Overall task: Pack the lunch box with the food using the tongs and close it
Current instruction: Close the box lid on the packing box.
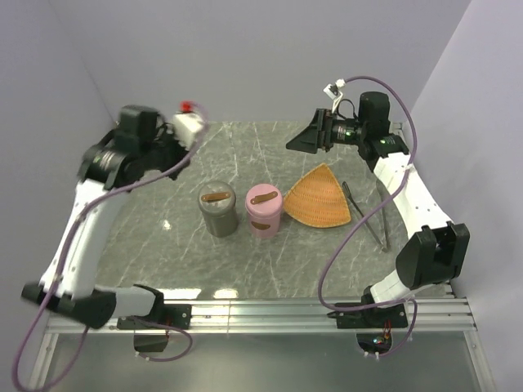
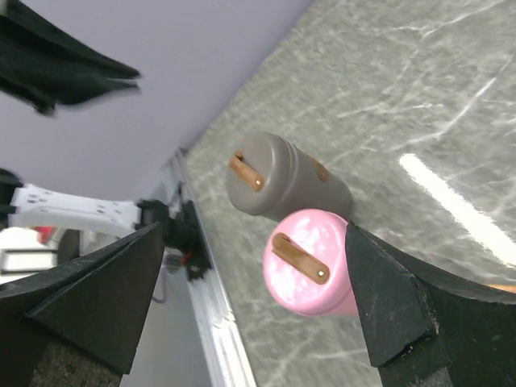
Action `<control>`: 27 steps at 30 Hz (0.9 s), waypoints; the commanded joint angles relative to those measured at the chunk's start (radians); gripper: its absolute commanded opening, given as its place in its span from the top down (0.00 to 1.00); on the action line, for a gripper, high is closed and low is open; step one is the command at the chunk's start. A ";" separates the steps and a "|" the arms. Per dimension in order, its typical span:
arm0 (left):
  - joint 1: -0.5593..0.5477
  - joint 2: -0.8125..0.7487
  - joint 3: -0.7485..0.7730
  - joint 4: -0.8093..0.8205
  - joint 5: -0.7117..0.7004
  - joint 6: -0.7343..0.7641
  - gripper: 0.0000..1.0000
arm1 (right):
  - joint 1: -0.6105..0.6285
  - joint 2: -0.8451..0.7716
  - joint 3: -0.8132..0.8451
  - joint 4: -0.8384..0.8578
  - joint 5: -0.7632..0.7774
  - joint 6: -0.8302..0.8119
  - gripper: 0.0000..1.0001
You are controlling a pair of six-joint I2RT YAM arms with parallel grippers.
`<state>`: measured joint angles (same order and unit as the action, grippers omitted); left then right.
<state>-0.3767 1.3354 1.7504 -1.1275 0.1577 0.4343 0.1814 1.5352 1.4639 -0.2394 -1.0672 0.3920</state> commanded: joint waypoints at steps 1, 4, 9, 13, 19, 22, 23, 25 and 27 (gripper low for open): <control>0.108 -0.158 -0.199 0.260 0.236 -0.226 0.85 | 0.033 -0.052 0.082 -0.184 0.042 -0.201 0.00; 0.143 -0.241 -0.375 0.430 0.442 -0.400 1.00 | 0.053 -0.075 0.065 -0.193 0.079 -0.237 0.00; 0.208 -0.284 -0.676 0.800 0.774 -0.893 1.00 | 0.053 -0.076 0.078 -0.216 0.108 -0.261 0.00; 0.213 -0.300 -0.940 1.333 0.820 -1.362 1.00 | 0.052 -0.101 0.069 -0.225 0.128 -0.292 0.00; 0.213 -0.265 -1.011 1.502 0.685 -1.484 1.00 | 0.053 -0.106 0.049 -0.241 0.125 -0.309 0.00; 0.213 -0.248 -0.990 1.460 0.638 -1.485 1.00 | 0.053 -0.101 0.050 -0.242 0.127 -0.318 0.00; 0.213 -0.245 -0.988 1.444 0.611 -1.485 1.00 | 0.053 -0.096 0.050 -0.239 0.125 -0.315 0.00; 0.208 -0.222 -0.994 1.415 0.605 -1.479 1.00 | 0.052 -0.090 0.049 -0.230 0.125 -0.305 0.00; 0.205 -0.190 -0.982 1.373 0.595 -1.467 1.00 | 0.052 -0.078 0.050 -0.227 0.128 -0.295 0.00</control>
<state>-0.1658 1.1072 0.7311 0.2474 0.7902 -1.0077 0.2375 1.4723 1.4998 -0.4824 -0.9436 0.1024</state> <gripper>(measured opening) 0.012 0.995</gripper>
